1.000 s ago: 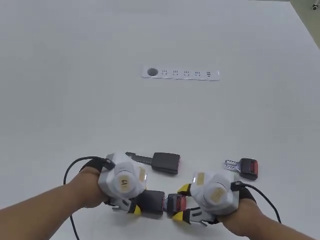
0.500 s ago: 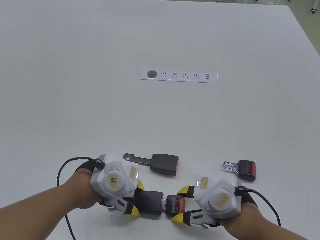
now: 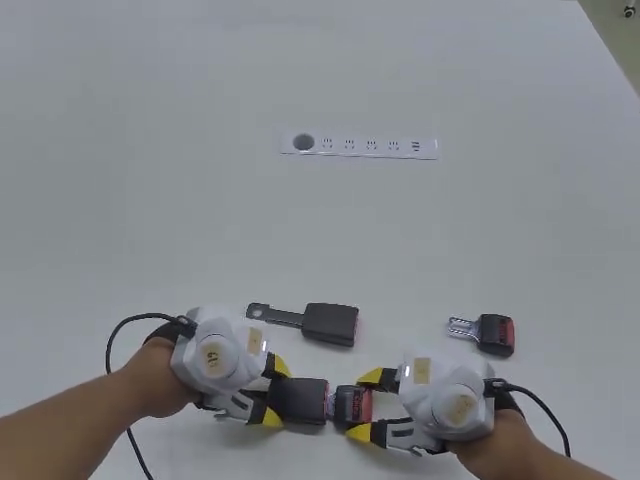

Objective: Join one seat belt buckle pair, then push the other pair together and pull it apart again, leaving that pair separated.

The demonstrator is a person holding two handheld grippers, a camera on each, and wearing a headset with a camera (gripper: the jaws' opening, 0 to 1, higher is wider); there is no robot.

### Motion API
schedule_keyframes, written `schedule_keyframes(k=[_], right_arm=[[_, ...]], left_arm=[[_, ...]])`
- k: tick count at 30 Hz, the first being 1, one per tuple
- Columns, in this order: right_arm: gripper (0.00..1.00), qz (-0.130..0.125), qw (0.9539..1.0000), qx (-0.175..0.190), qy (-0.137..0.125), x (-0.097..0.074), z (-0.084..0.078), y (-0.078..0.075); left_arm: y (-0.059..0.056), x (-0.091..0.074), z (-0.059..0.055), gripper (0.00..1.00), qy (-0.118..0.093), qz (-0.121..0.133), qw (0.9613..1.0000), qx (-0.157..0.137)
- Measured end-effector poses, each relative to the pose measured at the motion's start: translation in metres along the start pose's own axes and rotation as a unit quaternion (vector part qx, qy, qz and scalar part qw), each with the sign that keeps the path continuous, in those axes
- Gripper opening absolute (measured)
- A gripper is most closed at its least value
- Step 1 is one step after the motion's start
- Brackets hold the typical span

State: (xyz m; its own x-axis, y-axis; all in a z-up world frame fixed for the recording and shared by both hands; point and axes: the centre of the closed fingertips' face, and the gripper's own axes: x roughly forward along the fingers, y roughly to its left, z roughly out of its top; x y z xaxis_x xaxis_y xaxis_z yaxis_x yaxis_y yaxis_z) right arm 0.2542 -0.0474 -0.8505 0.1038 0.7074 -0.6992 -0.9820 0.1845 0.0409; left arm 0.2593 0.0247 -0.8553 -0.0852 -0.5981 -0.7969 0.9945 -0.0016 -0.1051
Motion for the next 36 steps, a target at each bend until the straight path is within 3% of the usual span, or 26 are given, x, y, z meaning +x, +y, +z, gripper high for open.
schedule_keyframes(k=[10, 18, 36], right_arm=[[0.33, -0.001, 0.9997, 0.015, -0.019, 0.0007, -0.0002, -0.0018], [0.33, -0.001, 0.9999, 0.001, -0.015, 0.0011, 0.0002, -0.0028], [0.33, -0.007, 0.9996, 0.013, -0.025, 0.0013, 0.0002, -0.0017]], left_arm=[[0.0005, -0.0011, 0.0006, 0.30, -0.031, 0.005, 0.9993, -0.022], [-0.0004, -0.0018, 0.0031, 0.30, -0.035, -0.005, 0.9992, -0.021], [-0.0014, -0.0014, 0.0057, 0.31, -0.032, -0.004, 0.9991, -0.028]])
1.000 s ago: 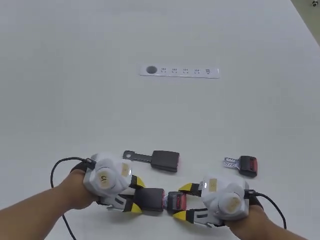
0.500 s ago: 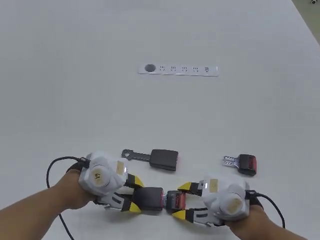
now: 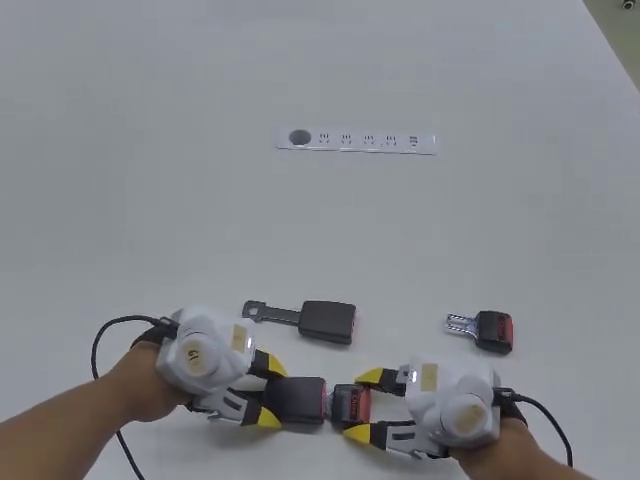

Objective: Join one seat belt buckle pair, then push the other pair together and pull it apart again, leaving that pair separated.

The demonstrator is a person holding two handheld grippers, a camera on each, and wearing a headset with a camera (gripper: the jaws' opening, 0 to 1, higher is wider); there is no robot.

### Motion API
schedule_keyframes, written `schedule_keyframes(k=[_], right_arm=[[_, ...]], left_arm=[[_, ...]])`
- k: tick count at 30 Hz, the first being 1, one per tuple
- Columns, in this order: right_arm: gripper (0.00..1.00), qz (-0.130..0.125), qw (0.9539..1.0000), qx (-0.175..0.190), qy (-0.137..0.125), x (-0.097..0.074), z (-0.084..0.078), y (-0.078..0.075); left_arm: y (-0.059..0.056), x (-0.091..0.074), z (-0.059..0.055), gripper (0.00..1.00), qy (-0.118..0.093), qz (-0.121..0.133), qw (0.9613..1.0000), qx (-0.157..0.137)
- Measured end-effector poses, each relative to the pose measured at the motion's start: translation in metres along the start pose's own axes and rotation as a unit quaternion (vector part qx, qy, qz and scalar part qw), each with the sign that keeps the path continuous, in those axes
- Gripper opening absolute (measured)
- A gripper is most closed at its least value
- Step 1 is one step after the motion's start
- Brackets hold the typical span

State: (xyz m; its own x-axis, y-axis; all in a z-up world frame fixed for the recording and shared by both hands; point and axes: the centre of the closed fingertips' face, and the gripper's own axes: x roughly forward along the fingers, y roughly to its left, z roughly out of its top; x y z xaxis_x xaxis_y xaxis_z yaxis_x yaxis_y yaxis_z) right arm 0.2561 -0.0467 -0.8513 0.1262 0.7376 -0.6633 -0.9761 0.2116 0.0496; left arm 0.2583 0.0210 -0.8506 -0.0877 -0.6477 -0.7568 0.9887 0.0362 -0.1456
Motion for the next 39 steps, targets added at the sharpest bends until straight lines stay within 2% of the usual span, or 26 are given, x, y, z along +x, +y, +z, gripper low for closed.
schedule_keyframes(k=[3, 5, 6, 7, 8, 9, 10, 11, 13, 14, 17, 20, 22, 25, 26, 27, 28, 30, 33, 34, 37, 39], right_arm=[[0.35, 0.003, 0.9999, 0.012, 0.003, 0.001, 0.001, 0.002], [0.35, 0.001, 1.0000, 0.001, 0.008, 0.001, 0.001, 0.001], [0.36, -0.002, 0.9998, -0.010, 0.016, 0.000, 0.002, 0.001], [0.36, -0.006, 0.9996, -0.006, 0.028, -0.001, 0.000, 0.001], [0.38, -0.015, 0.9995, 0.004, 0.027, -0.001, 0.003, -0.001], [0.47, -0.023, 0.9995, 0.015, 0.018, -0.003, 0.005, -0.004], [0.55, -0.030, 0.9990, 0.031, -0.005, -0.004, 0.012, -0.007], [0.60, -0.034, 0.9983, 0.045, -0.015, -0.007, 0.014, -0.009], [0.66, -0.045, 0.9965, 0.068, -0.018, -0.015, 0.012, -0.017], [0.69, -0.051, 0.9959, 0.072, -0.022, -0.019, 0.013, -0.020], [0.78, -0.065, 0.9927, 0.094, -0.038, -0.032, 0.014, -0.032], [0.79, -0.074, 0.9923, 0.091, -0.040, -0.047, 0.012, -0.041], [0.79, -0.080, 0.9918, 0.093, -0.033, -0.057, 0.007, -0.050], [0.81, -0.087, 0.9919, 0.087, -0.032, -0.073, 0.001, -0.062], [0.82, -0.084, 0.9921, 0.086, -0.033, -0.078, -0.001, -0.066], [0.81, -0.084, 0.9926, 0.082, -0.031, -0.082, -0.003, -0.068], [0.81, -0.087, 0.9932, 0.075, -0.020, -0.088, -0.009, -0.074], [0.81, -0.091, 0.9933, 0.071, -0.007, -0.098, -0.018, -0.086], [0.81, -0.102, 0.9922, 0.072, -0.005, -0.112, -0.027, -0.106], [0.81, -0.104, 0.9915, 0.078, 0.000, -0.116, -0.030, -0.112], [0.83, -0.111, 0.9908, 0.078, 0.002, -0.125, -0.038, -0.129], [0.83, -0.107, 0.9904, 0.087, 0.000, -0.128, -0.041, -0.136]], left_arm=[[-0.002, 0.001, 0.002, 0.32, 0.019, -0.003, 0.9998, 0.008], [-0.003, 0.001, 0.002, 0.33, 0.025, -0.006, 0.9997, -0.001], [-0.006, 0.002, 0.007, 0.34, 0.010, -0.011, 0.9991, -0.040], [-0.008, 0.000, 0.007, 0.37, 0.015, -0.021, 0.9982, -0.055], [-0.007, -0.001, 0.006, 0.43, 0.020, -0.020, 0.9978, -0.059], [-0.007, -0.001, 0.007, 0.49, 0.021, -0.016, 0.9981, -0.056], [-0.007, -0.002, 0.007, 0.57, 0.023, -0.011, 0.9982, -0.053], [-0.007, -0.003, 0.008, 0.68, 0.021, -0.008, 0.9983, -0.055], [-0.004, -0.007, 0.013, 0.82, 0.005, 0.009, 0.9975, -0.070], [-0.005, -0.009, 0.016, 0.86, -0.003, 0.005, 0.9975, -0.070], [0.000, -0.017, 0.021, 0.93, -0.014, 0.023, 0.9972, -0.069], [0.007, -0.026, 0.027, 0.94, -0.017, 0.037, 0.9965, -0.073], [0.014, -0.034, 0.033, 0.90, -0.019, 0.047, 0.9960, -0.073], [0.021, -0.046, 0.042, 0.64, -0.025, 0.044, 0.9966, -0.065], [0.023, -0.048, 0.046, 0.56, -0.026, 0.035, 0.9972, -0.060], [0.026, -0.048, 0.048, 0.55, -0.025, 0.036, 0.9974, -0.056], [0.035, -0.050, 0.048, 0.57, -0.017, 0.048, 0.9977, -0.044], [0.046, -0.052, 0.053, 0.58, -0.015, 0.056, 0.9977, -0.037], [0.061, -0.053, 0.060, 0.61, -0.022, 0.064, 0.9971, -0.035], [0.067, -0.052, 0.060, 0.63, -0.019, 0.066, 0.9971, -0.035], [0.079, -0.047, 0.059, 0.61, -0.006, 0.068, 0.9969, -0.040], [0.086, -0.043, 0.059, 0.69, -0.006, 0.073, 0.9966, -0.039]])
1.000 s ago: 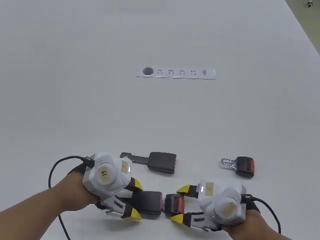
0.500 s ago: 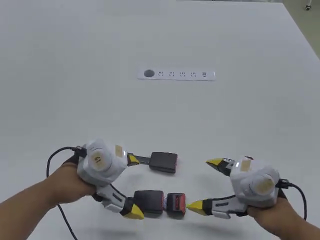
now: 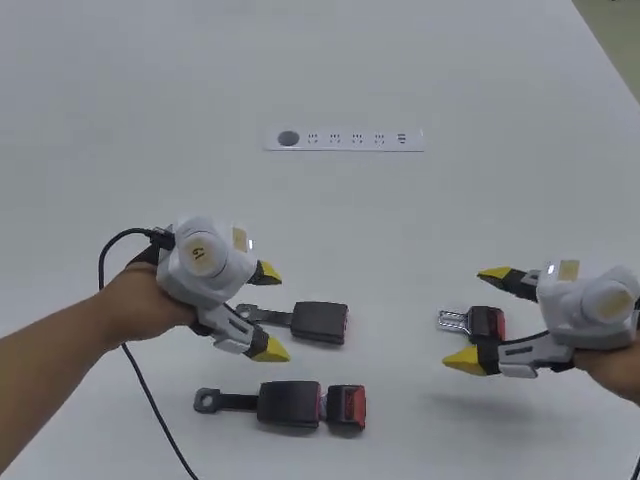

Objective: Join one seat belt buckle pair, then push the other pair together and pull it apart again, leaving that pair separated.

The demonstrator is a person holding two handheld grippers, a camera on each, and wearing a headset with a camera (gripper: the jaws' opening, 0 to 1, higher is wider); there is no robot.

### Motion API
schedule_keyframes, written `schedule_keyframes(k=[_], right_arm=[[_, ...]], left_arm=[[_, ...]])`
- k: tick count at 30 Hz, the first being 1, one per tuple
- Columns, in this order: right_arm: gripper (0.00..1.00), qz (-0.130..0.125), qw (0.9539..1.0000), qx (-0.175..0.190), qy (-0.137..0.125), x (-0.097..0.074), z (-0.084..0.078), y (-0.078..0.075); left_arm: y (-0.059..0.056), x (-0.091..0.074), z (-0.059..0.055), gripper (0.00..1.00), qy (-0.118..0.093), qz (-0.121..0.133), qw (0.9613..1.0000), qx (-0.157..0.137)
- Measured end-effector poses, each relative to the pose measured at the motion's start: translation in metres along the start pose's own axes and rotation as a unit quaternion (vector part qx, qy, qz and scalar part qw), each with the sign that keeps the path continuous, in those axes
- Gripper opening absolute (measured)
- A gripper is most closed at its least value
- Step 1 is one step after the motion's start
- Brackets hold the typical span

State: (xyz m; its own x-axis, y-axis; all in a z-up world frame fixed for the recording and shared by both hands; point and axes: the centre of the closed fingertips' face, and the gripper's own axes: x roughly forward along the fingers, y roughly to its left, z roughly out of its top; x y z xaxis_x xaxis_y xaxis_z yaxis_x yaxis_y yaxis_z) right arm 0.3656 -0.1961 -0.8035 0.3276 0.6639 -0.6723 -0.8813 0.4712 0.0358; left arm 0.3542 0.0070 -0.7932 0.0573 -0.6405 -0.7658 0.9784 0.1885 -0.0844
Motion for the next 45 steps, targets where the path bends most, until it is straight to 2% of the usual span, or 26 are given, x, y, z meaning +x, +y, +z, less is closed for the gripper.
schedule_keyframes(k=[2, 4, 7, 9, 11, 13, 14, 16, 19, 21, 23, 24, 26, 27, 30, 31, 32, 33, 35, 37, 40, 41, 43, 45], right_arm=[[0.83, 0.008, 0.9999, 0.007, 0.008, 0.000, -0.005, -0.003], [0.83, 0.017, 0.9996, -0.003, 0.022, 0.001, -0.013, -0.005], [0.82, 0.039, 0.9985, 0.000, 0.037, 0.002, -0.023, -0.005], [0.82, 0.048, 0.9979, -0.002, 0.044, 0.002, -0.027, -0.005], [0.81, 0.058, 0.9969, 0.000, 0.052, 0.002, -0.034, -0.006], [0.79, 0.067, 0.9962, -0.002, 0.057, 0.001, -0.037, -0.007], [0.78, 0.081, 0.9948, -0.001, 0.061, 0.001, -0.040, -0.003], [0.75, 0.084, 0.9938, -0.015, 0.070, 0.001, -0.044, -0.005], [0.71, 0.089, 0.9932, -0.014, 0.074, 0.000, -0.046, -0.007], [0.69, 0.092, 0.9929, -0.019, 0.073, 0.000, -0.047, -0.007], [0.64, 0.094, 0.9917, -0.026, 0.084, -0.001, -0.051, -0.008], [0.60, 0.095, 0.9910, -0.035, 0.087, -0.001, -0.052, -0.008], [0.58, 0.095, 0.9909, -0.036, 0.088, -0.002, -0.053, -0.008], [0.56, 0.096, 0.9907, -0.039, 0.088, -0.002, -0.053, -0.008], [0.52, 0.100, 0.9892, -0.047, 0.096, -0.003, -0.057, -0.008], [0.51, 0.102, 0.9888, -0.047, 0.098, -0.003, -0.058, -0.008], [0.49, 0.106, 0.9882, -0.047, 0.100, -0.002, -0.060, -0.006], [0.48, 0.109, 0.9878, -0.059, 0.094, -0.001, -0.057, -0.006], [0.47, 0.108, 0.9875, -0.061, 0.097, -0.001, -0.058, -0.006], [0.46, 0.108, 0.9875, -0.062, 0.096, 0.000, -0.057, -0.007], [0.42, 0.106, 0.9862, -0.079, 0.099, 0.001, -0.057, -0.011], [0.39, 0.102, 0.9850, -0.092, 0.104, 0.001, -0.058, -0.013], [0.37, 0.105, 0.9844, -0.094, 0.106, 0.002, -0.058, -0.013], [0.36, 0.105, 0.9837, -0.097, 0.109, 0.002, -0.058, -0.014]], left_arm=[[0.005, 0.007, 0.002, 0.76, -0.007, 0.000, 1.0000, 0.000], [0.006, 0.015, 0.003, 0.78, -0.006, -0.004, 1.0000, 0.000], [0.007, 0.027, 0.000, 0.80, 0.001, -0.016, 0.9998, 0.009], [0.007, 0.033, -0.004, 0.79, 0.011, -0.028, 0.9993, 0.024], [0.008, 0.039, -0.003, 0.75, 0.005, -0.038, 0.9982, 0.046], [0.009, 0.046, -0.008, 0.74, 0.018, -0.048, 0.9978, 0.041], [0.010, 0.048, -0.010, 0.74, 0.024, -0.050, 0.9977, 0.039], [0.013, 0.053, -0.012, 0.73, 0.031, -0.053, 0.9972, 0.043], [0.012, 0.056, -0.007, 0.72, 0.024, -0.057, 0.9970, 0.046], [0.012, 0.059, -0.009, 0.71, 0.028, -0.057, 0.9966, 0.052], [0.011, 0.062, -0.010, 0.69, 0.032, -0.061, 0.9945, 0.079], [0.010, 0.062, -0.011, 0.67, 0.034, -0.063, 0.9942, 0.081], [0.008, 0.064, -0.018, 0.64, 0.050, -0.070, 0.9929, 0.082], [0.008, 0.063, -0.015, 0.65, 0.043, -0.068, 0.9920, 0.097], [0.007, 0.063, -0.012, 0.64, 0.034, -0.069, 0.9937, 0.081], [0.006, 0.063, -0.011, 0.65, 0.030, -0.071, 0.9936, 0.083], [0.004, 0.064, -0.012, 0.66, 0.028, -0.072, 0.9924, 0.096], [0.004, 0.064, -0.013, 0.66, 0.031, -0.070, 0.9920, 0.101], [0.005, 0.064, -0.013, 0.66, 0.027, -0.067, 0.9923, 0.100], [0.009, 0.064, -0.014, 0.62, 0.022, -0.060, 0.9932, 0.097], [0.015, 0.065, -0.015, 0.52, 0.026, -0.047, 0.9923, 0.112], [0.015, 0.066, -0.014, 0.49, 0.026, -0.047, 0.9932, 0.104], [0.014, 0.065, -0.012, 0.43, 0.025, -0.046, 0.9935, 0.101], [0.012, 0.065, -0.009, 0.37, 0.023, -0.051, 0.9927, 0.107]])
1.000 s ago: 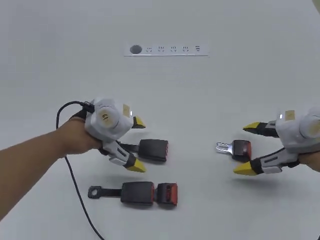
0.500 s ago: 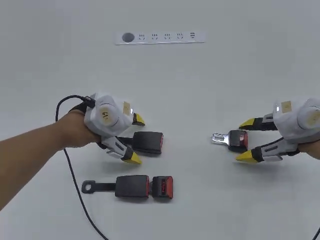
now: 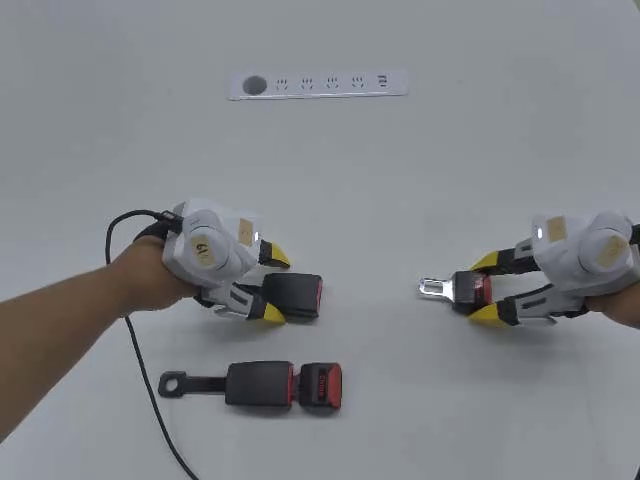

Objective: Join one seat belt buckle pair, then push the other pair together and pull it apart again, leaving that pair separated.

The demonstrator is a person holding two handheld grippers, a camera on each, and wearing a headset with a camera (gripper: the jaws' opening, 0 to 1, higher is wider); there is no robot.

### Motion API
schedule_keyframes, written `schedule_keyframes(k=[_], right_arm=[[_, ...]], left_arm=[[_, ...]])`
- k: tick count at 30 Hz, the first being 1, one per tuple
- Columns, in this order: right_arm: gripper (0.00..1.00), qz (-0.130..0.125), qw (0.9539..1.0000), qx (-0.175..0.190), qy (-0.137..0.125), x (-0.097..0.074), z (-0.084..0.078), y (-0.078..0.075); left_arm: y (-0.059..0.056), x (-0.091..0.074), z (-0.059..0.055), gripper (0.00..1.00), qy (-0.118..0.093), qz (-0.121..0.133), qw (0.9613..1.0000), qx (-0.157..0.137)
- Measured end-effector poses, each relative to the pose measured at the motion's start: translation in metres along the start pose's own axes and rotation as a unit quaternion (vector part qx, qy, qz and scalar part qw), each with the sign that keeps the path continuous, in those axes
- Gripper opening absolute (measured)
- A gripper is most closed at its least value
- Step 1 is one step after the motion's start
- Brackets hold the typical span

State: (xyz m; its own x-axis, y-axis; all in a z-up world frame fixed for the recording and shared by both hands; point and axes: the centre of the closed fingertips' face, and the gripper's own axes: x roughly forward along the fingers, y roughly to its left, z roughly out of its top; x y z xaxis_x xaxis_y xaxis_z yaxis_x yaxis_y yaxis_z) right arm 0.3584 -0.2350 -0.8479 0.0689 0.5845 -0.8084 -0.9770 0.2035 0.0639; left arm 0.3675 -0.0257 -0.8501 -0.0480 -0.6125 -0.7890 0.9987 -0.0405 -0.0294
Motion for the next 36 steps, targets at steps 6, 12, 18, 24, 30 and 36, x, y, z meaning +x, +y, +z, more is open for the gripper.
schedule_keyframes(k=[6, 12, 18, 24, 30, 36], right_arm=[[0.35, 0.005, 1.0000, -0.006, -0.001, -0.001, 0.001, 0.000], [0.34, 0.020, 0.9995, -0.023, -0.009, 0.005, 0.008, 0.010], [0.34, 0.028, 0.9990, -0.032, -0.014, 0.013, 0.018, 0.013], [0.34, 0.027, 0.9989, -0.029, -0.025, 0.023, 0.030, 0.015], [0.34, 0.031, 0.9979, -0.034, -0.046, 0.044, 0.050, 0.020], [0.34, 0.036, 0.9968, -0.033, -0.064, 0.056, 0.068, 0.024]], left_arm=[[-0.001, 0.001, 0.000, 0.34, 0.004, 0.002, 1.0000, 0.003], [0.003, 0.003, -0.004, 0.34, 0.006, 0.003, 1.0000, 0.000], [0.003, 0.003, -0.003, 0.34, 0.009, 0.005, 0.9999, -0.002], [0.002, 0.003, -0.003, 0.34, 0.003, 0.006, 1.0000, -0.001], [0.002, 0.003, -0.002, 0.34, 0.003, 0.006, 1.0000, -0.001], [0.001, 0.002, 0.000, 0.34, 0.003, 0.006, 1.0000, -0.001]])
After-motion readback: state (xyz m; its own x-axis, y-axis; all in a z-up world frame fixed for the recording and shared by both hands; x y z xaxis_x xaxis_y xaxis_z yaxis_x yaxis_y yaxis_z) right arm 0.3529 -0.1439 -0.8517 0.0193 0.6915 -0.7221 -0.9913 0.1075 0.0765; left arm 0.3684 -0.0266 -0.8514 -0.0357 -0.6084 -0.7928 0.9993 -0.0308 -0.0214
